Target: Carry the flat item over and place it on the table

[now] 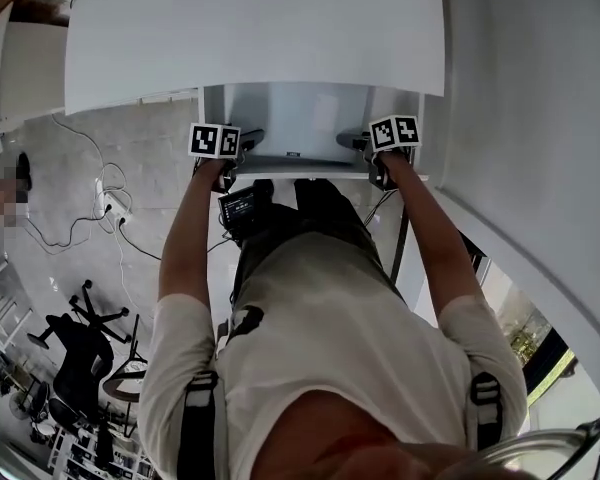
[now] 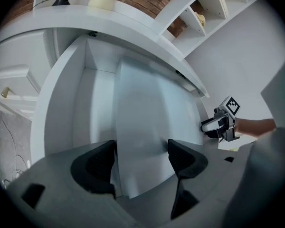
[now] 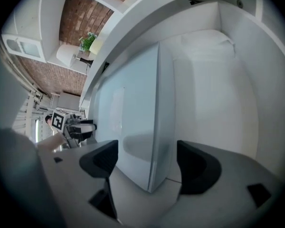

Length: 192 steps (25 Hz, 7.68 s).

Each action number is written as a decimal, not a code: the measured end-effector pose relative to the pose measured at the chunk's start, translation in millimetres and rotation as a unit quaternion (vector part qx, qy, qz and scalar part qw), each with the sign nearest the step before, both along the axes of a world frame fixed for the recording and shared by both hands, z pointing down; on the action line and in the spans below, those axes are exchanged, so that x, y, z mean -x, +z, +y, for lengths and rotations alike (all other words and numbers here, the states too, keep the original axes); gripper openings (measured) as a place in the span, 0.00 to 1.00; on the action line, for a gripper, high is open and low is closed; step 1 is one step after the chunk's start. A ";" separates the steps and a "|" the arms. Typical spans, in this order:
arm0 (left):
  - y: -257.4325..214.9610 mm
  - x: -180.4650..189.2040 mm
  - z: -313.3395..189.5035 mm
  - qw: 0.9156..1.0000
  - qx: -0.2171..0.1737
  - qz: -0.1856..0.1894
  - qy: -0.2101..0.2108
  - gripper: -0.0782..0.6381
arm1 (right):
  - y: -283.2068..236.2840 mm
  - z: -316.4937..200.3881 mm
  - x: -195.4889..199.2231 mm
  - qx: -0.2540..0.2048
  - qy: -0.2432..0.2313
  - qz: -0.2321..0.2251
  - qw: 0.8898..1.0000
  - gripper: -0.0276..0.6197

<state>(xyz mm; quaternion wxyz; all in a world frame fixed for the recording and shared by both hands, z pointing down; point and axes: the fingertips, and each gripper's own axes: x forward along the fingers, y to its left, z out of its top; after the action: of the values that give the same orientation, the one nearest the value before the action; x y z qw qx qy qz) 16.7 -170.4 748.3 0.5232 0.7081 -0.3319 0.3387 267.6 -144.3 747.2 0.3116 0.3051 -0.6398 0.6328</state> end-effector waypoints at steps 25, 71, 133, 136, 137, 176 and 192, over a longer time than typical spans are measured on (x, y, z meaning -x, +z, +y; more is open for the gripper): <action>-71.8 13.2 10.0 0.995 -0.027 0.088 -0.037 0.58 | -64.4 8.9 24.0 -0.015 -0.008 -0.024 1.000 0.63; -213.1 148.3 153.0 0.964 -0.204 0.153 -0.080 0.58 | -207.4 150.5 157.0 -0.144 -0.002 -0.052 0.988 0.64; -193.2 288.1 -99.3 0.969 -0.198 0.117 -0.091 0.58 | -180.6 -114.7 298.5 -0.141 0.005 -0.060 0.988 0.63; -193.1 291.9 -104.7 0.970 -0.196 0.114 -0.086 0.58 | -180.8 -124.5 300.8 -0.142 0.017 -0.047 0.989 0.63; -191.7 292.0 -106.2 0.971 -0.195 0.111 -0.083 0.58 | -179.8 -127.4 300.8 -0.142 0.020 -0.042 0.989 0.63; -153.8 272.2 -206.9 0.966 -0.228 0.023 -0.117 0.58 | -151.7 -242.9 268.6 -0.262 0.029 0.122 0.957 0.66; -212.1 330.1 -107.4 0.934 -0.270 0.125 -0.197 0.58 | -271.1 -153.3 313.5 -0.289 0.210 -0.184 0.916 0.66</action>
<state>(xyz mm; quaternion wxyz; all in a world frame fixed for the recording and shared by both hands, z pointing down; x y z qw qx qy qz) -313.5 -277.8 536.2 0.4055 0.7796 -0.4760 0.0351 -45.9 -297.6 476.1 -0.0539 0.3871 -0.7620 0.5164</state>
